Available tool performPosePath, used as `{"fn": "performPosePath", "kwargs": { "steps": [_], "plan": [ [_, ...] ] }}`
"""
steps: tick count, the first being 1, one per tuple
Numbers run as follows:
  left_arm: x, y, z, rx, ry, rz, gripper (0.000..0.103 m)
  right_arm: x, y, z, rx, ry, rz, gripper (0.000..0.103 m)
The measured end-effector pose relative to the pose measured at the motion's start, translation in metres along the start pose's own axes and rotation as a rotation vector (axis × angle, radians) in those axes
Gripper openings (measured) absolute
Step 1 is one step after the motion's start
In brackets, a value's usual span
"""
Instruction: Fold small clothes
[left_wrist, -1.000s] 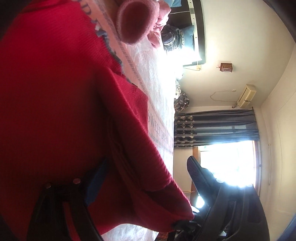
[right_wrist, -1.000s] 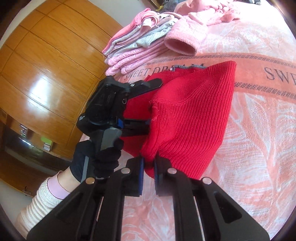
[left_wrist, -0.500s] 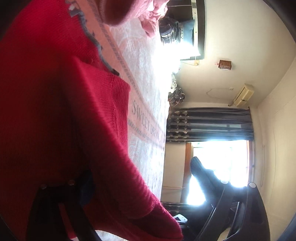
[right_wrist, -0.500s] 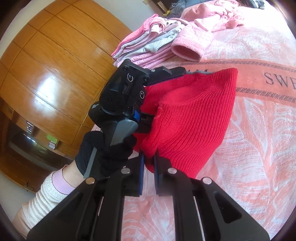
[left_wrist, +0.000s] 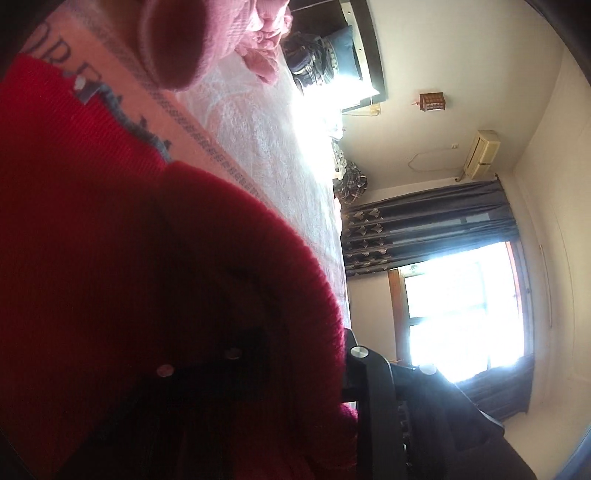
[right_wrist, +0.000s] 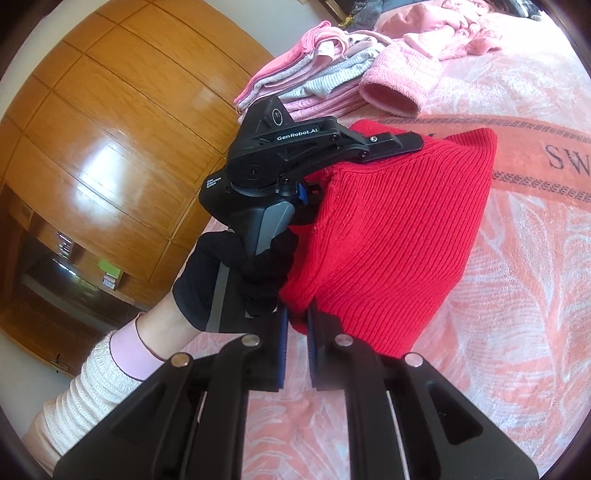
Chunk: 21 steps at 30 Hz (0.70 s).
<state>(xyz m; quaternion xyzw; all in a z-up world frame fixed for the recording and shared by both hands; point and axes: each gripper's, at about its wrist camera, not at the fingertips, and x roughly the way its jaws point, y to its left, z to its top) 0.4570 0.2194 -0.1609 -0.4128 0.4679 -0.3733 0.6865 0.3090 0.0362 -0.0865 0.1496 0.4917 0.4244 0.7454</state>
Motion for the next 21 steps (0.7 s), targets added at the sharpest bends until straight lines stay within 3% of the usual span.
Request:
{"fn": "performPosePath", "kwargs": {
  "steps": [8, 12, 21],
  "plan": [
    [-0.067, -0.014, -0.001, 0.145, -0.063, 0.006, 0.02, 0.04, 0.033, 0.006, -0.037, 0.033, 0.046, 0.008],
    [-0.11, -0.018, 0.006, 0.187, -0.101, 0.046, 0.02, 0.069, 0.06, 0.016, -0.062, 0.043, 0.081, 0.007],
    [-0.189, 0.032, 0.008, 0.168, -0.168, 0.164, 0.02, 0.158, 0.101, 0.027, -0.093, 0.11, 0.082, 0.007]
  ]
}}
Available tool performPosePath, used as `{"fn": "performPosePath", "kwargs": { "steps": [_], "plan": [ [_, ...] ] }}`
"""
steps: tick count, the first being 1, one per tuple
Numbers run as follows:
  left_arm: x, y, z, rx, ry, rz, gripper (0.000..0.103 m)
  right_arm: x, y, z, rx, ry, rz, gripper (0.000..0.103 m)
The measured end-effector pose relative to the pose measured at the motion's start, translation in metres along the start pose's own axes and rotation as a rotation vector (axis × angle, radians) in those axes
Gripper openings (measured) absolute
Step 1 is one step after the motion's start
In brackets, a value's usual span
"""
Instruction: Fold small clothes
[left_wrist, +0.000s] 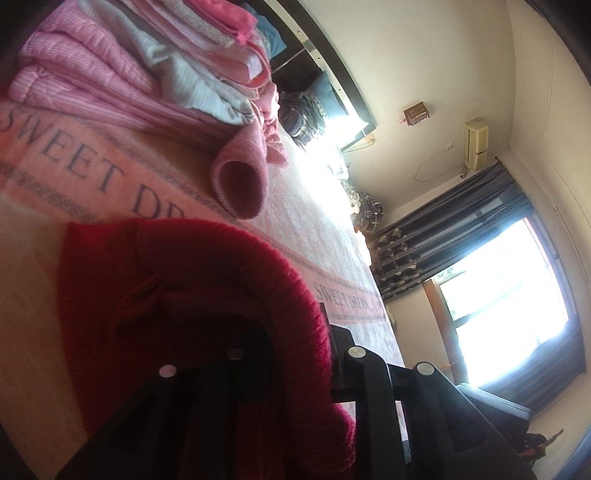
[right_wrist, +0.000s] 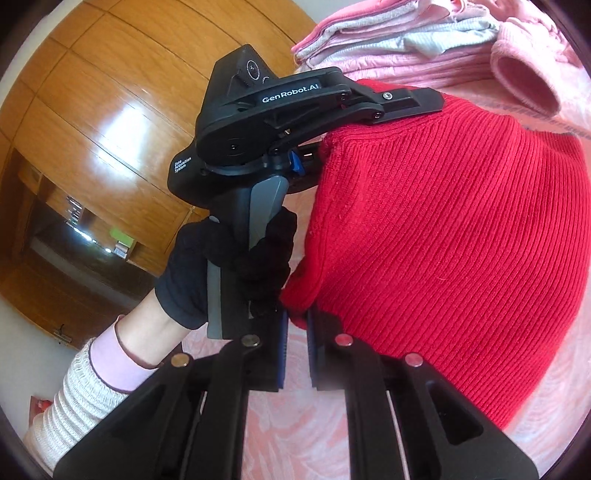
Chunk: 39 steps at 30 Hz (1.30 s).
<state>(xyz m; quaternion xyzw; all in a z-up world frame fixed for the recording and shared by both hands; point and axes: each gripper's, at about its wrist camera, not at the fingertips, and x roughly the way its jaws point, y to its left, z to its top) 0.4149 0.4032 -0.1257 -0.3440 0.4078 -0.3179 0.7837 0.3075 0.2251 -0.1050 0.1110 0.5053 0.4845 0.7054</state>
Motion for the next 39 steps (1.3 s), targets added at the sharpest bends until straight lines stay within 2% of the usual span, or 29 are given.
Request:
{"fn": "performPosePath", "kwargs": {
  "steps": [4, 7, 8, 10, 11, 12, 14, 16, 18, 19, 21, 22, 24, 26, 28, 30, 32, 35, 39],
  "plan": [
    [-0.003, 0.032, -0.005, -0.027, 0.006, 0.075, 0.02, 0.032, -0.004, -0.001, 0.006, 0.035, -0.037, 0.008],
    [0.007, 0.053, -0.013, -0.055, 0.045, 0.154, 0.021, 0.052, -0.012, -0.007, 0.02, 0.073, -0.057, 0.018],
    [0.01, 0.059, -0.017, -0.059, 0.06, 0.173, 0.024, 0.056, -0.015, -0.009, 0.033, 0.088, -0.053, 0.026],
    [0.009, 0.063, -0.02, -0.067, 0.065, 0.177, 0.03, 0.057, -0.02, -0.016, 0.038, 0.106, -0.049, 0.035],
    [0.01, 0.062, -0.02, -0.077, 0.066, 0.17, 0.037, 0.053, -0.02, -0.018, 0.031, 0.107, -0.051, 0.043],
    [0.009, 0.061, -0.018, -0.087, 0.065, 0.166, 0.041, 0.045, -0.021, -0.02, 0.022, 0.104, -0.05, 0.047],
    [0.006, 0.055, -0.012, -0.103, 0.039, 0.165, 0.059, 0.021, -0.023, -0.023, 0.02, 0.072, -0.053, 0.052],
    [0.004, 0.051, -0.008, -0.117, 0.004, 0.16, 0.065, -0.006, -0.03, -0.025, 0.038, 0.022, -0.052, 0.053],
    [0.006, 0.048, -0.006, -0.118, -0.003, 0.171, 0.065, -0.033, -0.04, -0.029, 0.062, -0.026, -0.097, 0.053],
    [0.008, 0.046, -0.006, -0.106, -0.002, 0.192, 0.064, -0.043, -0.046, -0.03, 0.064, -0.041, -0.139, 0.053],
    [0.014, 0.041, -0.005, -0.077, -0.002, 0.212, 0.052, -0.055, -0.055, -0.038, 0.062, -0.038, -0.227, 0.053],
    [0.015, 0.038, -0.004, -0.063, -0.004, 0.212, 0.043, -0.056, -0.062, -0.041, 0.074, -0.03, -0.242, 0.053],
    [0.014, 0.027, -0.002, -0.01, -0.022, 0.221, 0.033, -0.053, -0.079, -0.048, 0.118, -0.01, -0.233, 0.052],
    [0.006, 0.014, -0.001, 0.072, -0.082, 0.238, 0.019, -0.055, -0.098, -0.054, 0.152, 0.006, -0.212, 0.052],
    [-0.003, 0.011, -0.003, 0.11, -0.144, 0.264, 0.014, -0.057, -0.106, -0.057, 0.168, 0.001, -0.191, 0.052],
    [-0.003, 0.028, -0.003, 0.045, -0.13, 0.346, 0.013, -0.058, -0.108, -0.059, 0.177, 0.002, -0.181, 0.052],
    [0.0, 0.048, -0.006, -0.023, -0.107, 0.398, 0.013, -0.056, -0.109, -0.057, 0.184, -0.001, -0.181, 0.052],
    [0.002, 0.057, -0.009, -0.028, -0.103, 0.411, 0.015, -0.047, -0.102, -0.052, 0.17, 0.002, -0.195, 0.053],
    [-0.007, 0.048, -0.002, -0.027, -0.119, 0.405, 0.019, -0.046, -0.099, -0.049, 0.168, 0.004, -0.196, 0.056]
  ]
}}
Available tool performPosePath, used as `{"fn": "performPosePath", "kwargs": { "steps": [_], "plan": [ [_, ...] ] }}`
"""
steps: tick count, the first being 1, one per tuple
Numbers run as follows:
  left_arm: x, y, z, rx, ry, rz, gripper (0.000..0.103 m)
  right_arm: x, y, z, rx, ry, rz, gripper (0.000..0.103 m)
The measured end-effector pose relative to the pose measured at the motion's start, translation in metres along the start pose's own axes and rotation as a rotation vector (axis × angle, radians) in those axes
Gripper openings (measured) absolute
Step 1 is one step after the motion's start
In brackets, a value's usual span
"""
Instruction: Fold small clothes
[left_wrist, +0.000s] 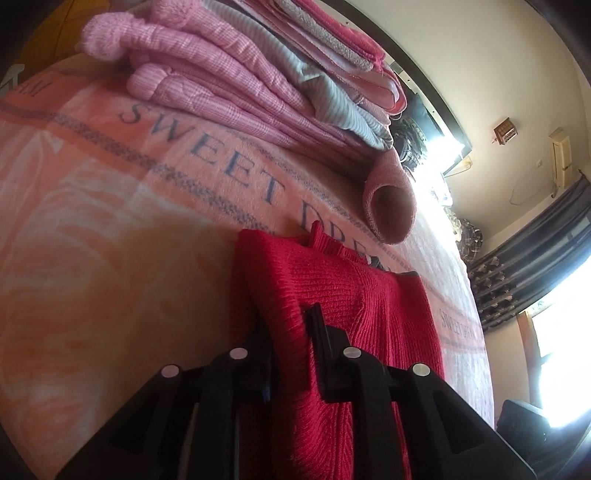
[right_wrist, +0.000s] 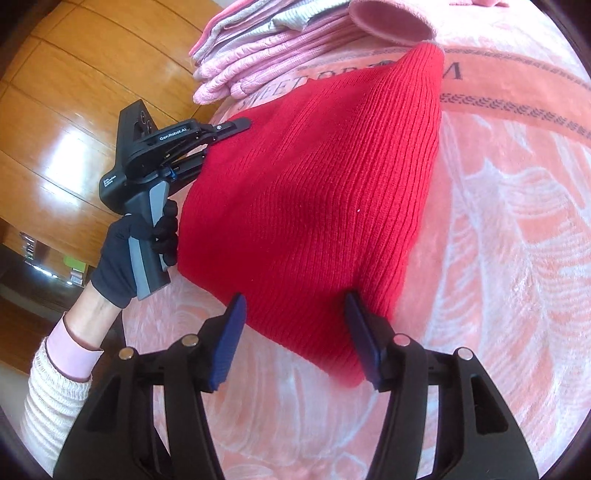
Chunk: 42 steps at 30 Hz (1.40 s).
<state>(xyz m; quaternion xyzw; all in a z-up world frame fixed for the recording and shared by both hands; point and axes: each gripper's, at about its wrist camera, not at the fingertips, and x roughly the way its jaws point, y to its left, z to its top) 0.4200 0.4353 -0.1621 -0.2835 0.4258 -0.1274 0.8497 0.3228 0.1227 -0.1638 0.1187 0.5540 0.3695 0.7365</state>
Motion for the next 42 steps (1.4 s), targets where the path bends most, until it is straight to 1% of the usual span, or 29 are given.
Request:
{"fn": "performPosePath", "kwargs": {
  "steps": [1, 2, 3, 4, 5, 6, 7, 8, 9, 10, 11, 13, 15, 16, 17, 18, 19, 21, 23, 26, 27, 28, 30, 31, 32, 35, 39, 42],
  "plan": [
    [-0.004, -0.002, 0.001, -0.003, 0.009, -0.001, 0.028, -0.002, 0.001, 0.001, 0.001, -0.002, 0.002, 0.056],
    [-0.011, -0.004, 0.0, -0.009, 0.013, -0.02, 0.038, -0.003, 0.004, 0.002, 0.002, -0.003, 0.004, 0.057],
    [-0.02, -0.008, -0.004, -0.006, 0.013, -0.036, 0.041, -0.006, 0.005, 0.001, 0.0, -0.004, 0.004, 0.059],
    [-0.029, -0.012, -0.01, -0.001, 0.019, -0.035, 0.046, -0.01, 0.007, 0.0, -0.005, -0.004, 0.001, 0.06],
    [-0.038, -0.017, -0.017, 0.012, 0.034, -0.025, 0.049, -0.014, 0.008, -0.002, -0.01, -0.007, -0.006, 0.063],
    [-0.047, -0.021, -0.027, 0.035, 0.042, -0.019, 0.049, -0.019, 0.008, -0.004, -0.015, -0.01, -0.012, 0.065],
    [-0.057, -0.028, -0.038, 0.07, 0.043, 0.005, 0.052, -0.022, 0.008, -0.006, -0.017, -0.012, -0.016, 0.066],
    [-0.065, -0.034, -0.05, 0.108, 0.048, 0.035, 0.058, -0.025, 0.007, -0.008, -0.016, -0.012, -0.017, 0.066],
    [-0.072, -0.039, -0.062, 0.135, 0.047, 0.043, 0.06, -0.026, 0.006, -0.011, -0.013, -0.009, -0.019, 0.066],
    [-0.078, -0.043, -0.074, 0.158, 0.042, 0.035, 0.066, -0.027, 0.004, -0.013, -0.01, -0.006, -0.025, 0.066],
    [-0.08, -0.046, -0.084, 0.176, 0.046, 0.051, 0.071, -0.026, 0.003, -0.014, -0.01, -0.002, -0.032, 0.066],
    [-0.076, -0.047, -0.099, 0.205, 0.059, 0.13, 0.071, -0.024, 0.0, -0.017, -0.004, 0.008, -0.046, 0.066],
    [-0.068, -0.045, -0.107, 0.227, 0.081, 0.151, 0.071, -0.02, -0.003, -0.019, 0.006, 0.024, -0.047, 0.066],
    [-0.063, -0.041, -0.11, 0.221, 0.097, 0.168, 0.066, -0.018, -0.004, -0.019, 0.006, 0.031, -0.05, 0.066],
    [-0.06, -0.034, -0.112, 0.198, 0.114, 0.166, 0.05, -0.016, -0.004, -0.02, 0.003, 0.037, -0.056, 0.066],
    [-0.058, -0.026, -0.113, 0.165, 0.133, 0.15, 0.041, -0.014, -0.005, -0.02, 0.002, 0.042, -0.061, 0.066],
    [-0.057, -0.017, -0.115, 0.133, 0.145, 0.144, 0.029, -0.012, -0.006, -0.021, 0.003, 0.047, -0.061, 0.066],
    [-0.059, 0.0, -0.117, 0.092, 0.146, 0.124, 0.027, -0.007, -0.007, -0.019, 0.01, 0.055, -0.063, 0.066],
    [-0.061, 0.014, -0.12, 0.046, 0.145, 0.081, 0.027, -0.007, -0.008, -0.02, 0.008, 0.057, -0.066, 0.066],
    [-0.062, 0.021, -0.12, 0.006, 0.159, 0.022, 0.027, -0.007, -0.007, -0.018, 0.008, 0.057, -0.065, 0.067],
    [-0.064, 0.021, -0.12, -0.003, 0.164, -0.004, 0.027, -0.008, -0.006, -0.017, 0.008, 0.055, -0.062, 0.067],
    [-0.066, 0.021, -0.118, -0.018, 0.17, -0.03, 0.031, -0.009, -0.005, -0.016, 0.006, 0.052, -0.06, 0.067],
    [-0.076, 0.019, -0.113, -0.038, 0.15, -0.046, 0.043, -0.013, -0.003, -0.014, -0.002, 0.04, -0.06, 0.067],
    [-0.08, 0.018, -0.108, -0.049, 0.14, -0.043, 0.063, -0.015, -0.004, -0.012, -0.001, 0.033, -0.059, 0.067],
    [-0.084, 0.017, -0.101, -0.062, 0.128, -0.043, 0.078, -0.017, -0.005, -0.011, 0.002, 0.026, -0.057, 0.067],
    [-0.084, 0.017, -0.078, -0.089, 0.093, -0.089, 0.08, -0.022, -0.008, -0.008, 0.017, 0.007, -0.051, 0.067],
    [-0.055, 0.028, -0.055, -0.158, 0.134, -0.159, 0.08, -0.024, -0.012, -0.007, 0.031, -0.002, -0.048, 0.067],
    [-0.031, 0.039, -0.047, -0.194, 0.169, -0.166, 0.08, -0.026, -0.018, -0.008, 0.048, -0.009, -0.042, 0.067]
  ]
}}
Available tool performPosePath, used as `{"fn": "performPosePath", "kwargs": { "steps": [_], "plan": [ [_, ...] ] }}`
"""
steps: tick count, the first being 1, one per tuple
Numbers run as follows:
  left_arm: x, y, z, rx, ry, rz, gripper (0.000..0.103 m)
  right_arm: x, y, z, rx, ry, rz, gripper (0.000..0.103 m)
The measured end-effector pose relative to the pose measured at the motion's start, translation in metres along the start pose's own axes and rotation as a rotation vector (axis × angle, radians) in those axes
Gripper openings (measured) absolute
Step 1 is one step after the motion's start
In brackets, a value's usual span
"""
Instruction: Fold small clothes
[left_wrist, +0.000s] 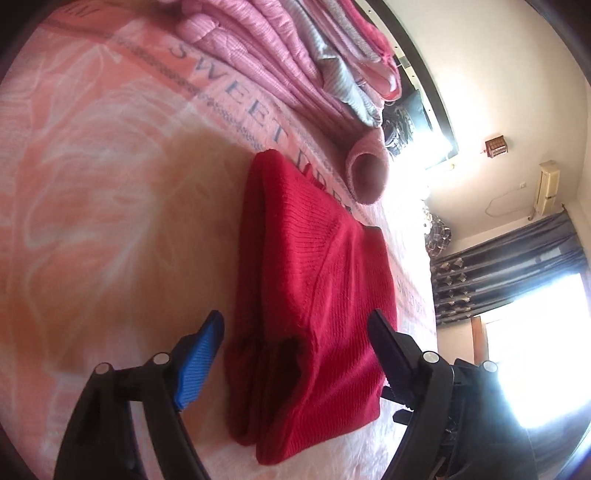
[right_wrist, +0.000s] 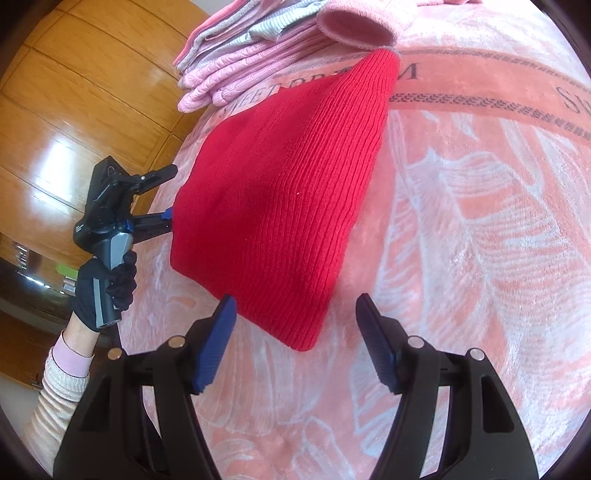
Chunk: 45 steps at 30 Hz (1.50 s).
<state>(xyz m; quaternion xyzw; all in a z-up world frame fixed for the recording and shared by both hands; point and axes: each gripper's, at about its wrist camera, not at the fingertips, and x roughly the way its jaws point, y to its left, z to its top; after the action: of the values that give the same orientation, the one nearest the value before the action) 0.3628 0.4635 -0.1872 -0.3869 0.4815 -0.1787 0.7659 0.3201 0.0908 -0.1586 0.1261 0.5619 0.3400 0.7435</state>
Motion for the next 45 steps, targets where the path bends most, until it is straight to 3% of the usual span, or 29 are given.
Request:
{"fn": "performPosePath", "kwargs": {
  "steps": [7, 11, 14, 24, 27, 29, 31, 32, 34, 39, 45],
  "plan": [
    [0.037, 0.0, 0.018, 0.006, 0.071, -0.118, 0.08, -0.006, -0.018, 0.002, 0.059, -0.024, 0.033, 0.067],
    [0.061, -0.018, 0.019, 0.05, 0.105, -0.113, 0.084, -0.013, -0.027, 0.006, 0.089, -0.052, 0.063, 0.068],
    [0.074, -0.03, 0.017, 0.074, 0.154, -0.172, 0.084, -0.018, -0.035, 0.012, 0.113, -0.078, 0.096, 0.069],
    [0.079, -0.031, 0.013, 0.102, 0.151, -0.208, 0.083, 0.016, -0.06, 0.04, 0.267, -0.082, 0.267, 0.072],
    [0.076, -0.029, 0.012, 0.105, 0.145, -0.204, 0.077, 0.027, -0.063, 0.044, 0.292, -0.095, 0.297, 0.071],
    [0.074, -0.025, 0.012, 0.097, 0.141, -0.194, 0.064, 0.03, -0.058, 0.049, 0.299, -0.104, 0.297, 0.071],
    [0.073, -0.021, 0.012, 0.087, 0.132, -0.173, 0.052, 0.032, -0.052, 0.052, 0.283, -0.101, 0.269, 0.062],
    [0.073, -0.019, 0.012, 0.084, 0.125, -0.167, 0.045, 0.03, -0.051, 0.052, 0.27, -0.103, 0.257, 0.052],
    [0.07, -0.019, 0.01, 0.103, 0.109, -0.147, 0.038, 0.025, -0.052, 0.051, 0.265, -0.104, 0.267, 0.044],
    [0.061, -0.031, 0.001, 0.119, 0.083, -0.199, 0.035, -0.006, -0.041, 0.051, 0.183, -0.106, 0.267, 0.031],
    [0.074, -0.069, -0.043, 0.09, 0.143, -0.287, 0.035, -0.075, -0.04, 0.034, 0.116, -0.104, 0.24, 0.029]
  ]
}}
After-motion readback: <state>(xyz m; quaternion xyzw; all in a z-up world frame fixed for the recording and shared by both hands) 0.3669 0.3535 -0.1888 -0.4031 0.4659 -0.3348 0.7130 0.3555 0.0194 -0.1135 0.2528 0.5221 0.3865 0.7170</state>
